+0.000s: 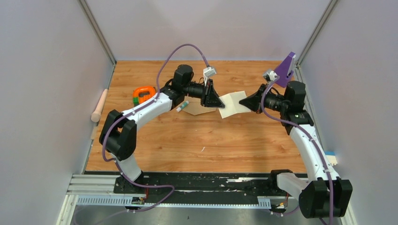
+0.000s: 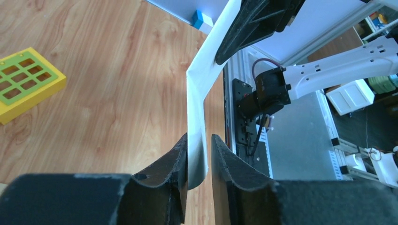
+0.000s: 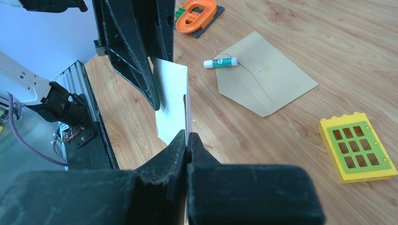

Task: Place the letter into the envelope and seal it
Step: Fold the letter.

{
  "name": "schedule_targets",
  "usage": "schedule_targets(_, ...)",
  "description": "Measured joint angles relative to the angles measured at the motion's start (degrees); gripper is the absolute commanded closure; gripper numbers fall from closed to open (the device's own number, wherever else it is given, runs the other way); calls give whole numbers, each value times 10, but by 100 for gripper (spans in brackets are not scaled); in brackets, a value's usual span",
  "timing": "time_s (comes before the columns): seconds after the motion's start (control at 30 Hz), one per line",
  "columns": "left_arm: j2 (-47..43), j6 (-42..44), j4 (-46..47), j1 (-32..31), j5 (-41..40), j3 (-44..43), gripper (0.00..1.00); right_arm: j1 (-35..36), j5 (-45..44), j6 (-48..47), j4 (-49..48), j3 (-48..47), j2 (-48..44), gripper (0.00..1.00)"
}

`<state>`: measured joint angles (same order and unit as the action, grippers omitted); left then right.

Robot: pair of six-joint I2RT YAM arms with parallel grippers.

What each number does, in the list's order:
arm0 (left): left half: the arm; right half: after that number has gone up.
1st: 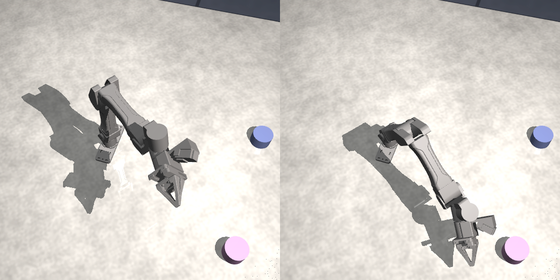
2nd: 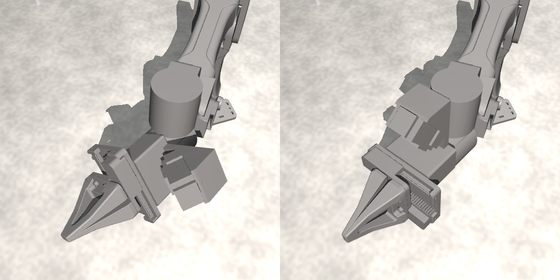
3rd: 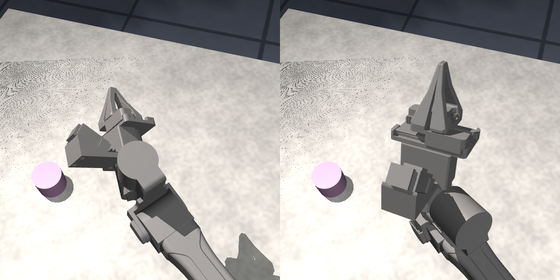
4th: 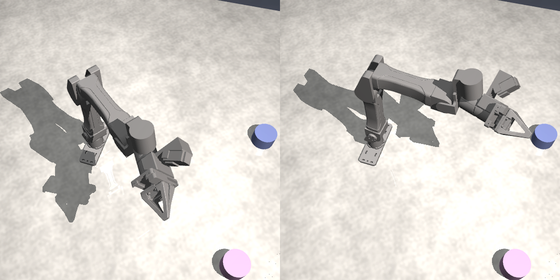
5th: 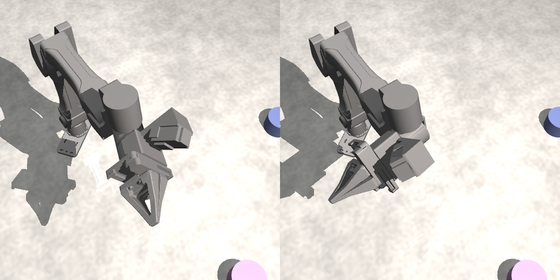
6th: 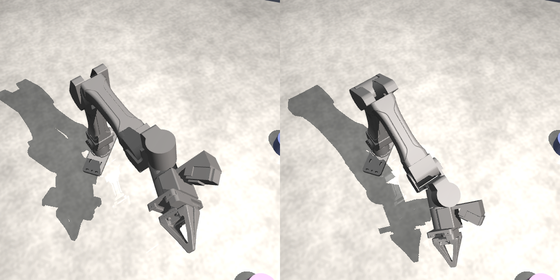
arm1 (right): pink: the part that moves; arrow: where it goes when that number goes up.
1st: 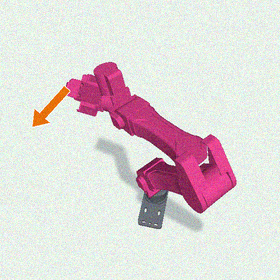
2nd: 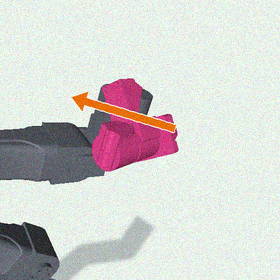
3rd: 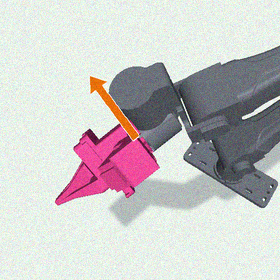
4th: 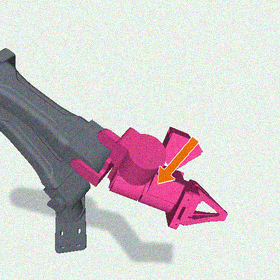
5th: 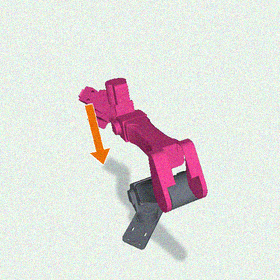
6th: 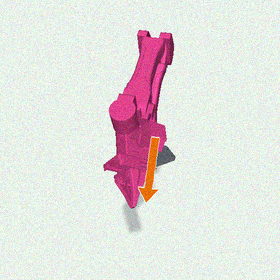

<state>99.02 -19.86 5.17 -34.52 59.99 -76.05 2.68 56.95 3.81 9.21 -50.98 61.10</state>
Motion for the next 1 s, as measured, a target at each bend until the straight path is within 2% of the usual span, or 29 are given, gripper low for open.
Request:
schedule_targets(0.1,0,-14,15,0,0,1,93,-3,-5,8,-3,5,0,100)
schedule_targets(0.13,0,-16,19,0,-1,1,97,-3,-6,9,-4,5,1,94)
schedule_targets(0.17,-1,-18,22,0,-1,1,100,-3,-7,9,-5,5,1,82)
schedule_targets(0.2,-1,-19,24,0,-1,2,100,-3,-8,10,-6,5,2,66)
schedule_targets(0.3,-4,-8,19,0,-1,2,100,-3,-8,-1,-1,5,7,39)
schedule_targets(0.37,-10,9,2,0,-2,2,100,-4,-9,-11,6,5,11,27)
schedule_targets(0.47,-18,56,-44,0,-4,-3,100,-5,-8,-34,22,4,15,18)
schedule_targets(0.7,-17,257,-257,-12,-48,-94,100,-5,16,-90,71,-6,17,12)
schedule_targets(1.0,35,468,-476,-85,-137,-182,100,-5,94,-142,140,-16,52,17)
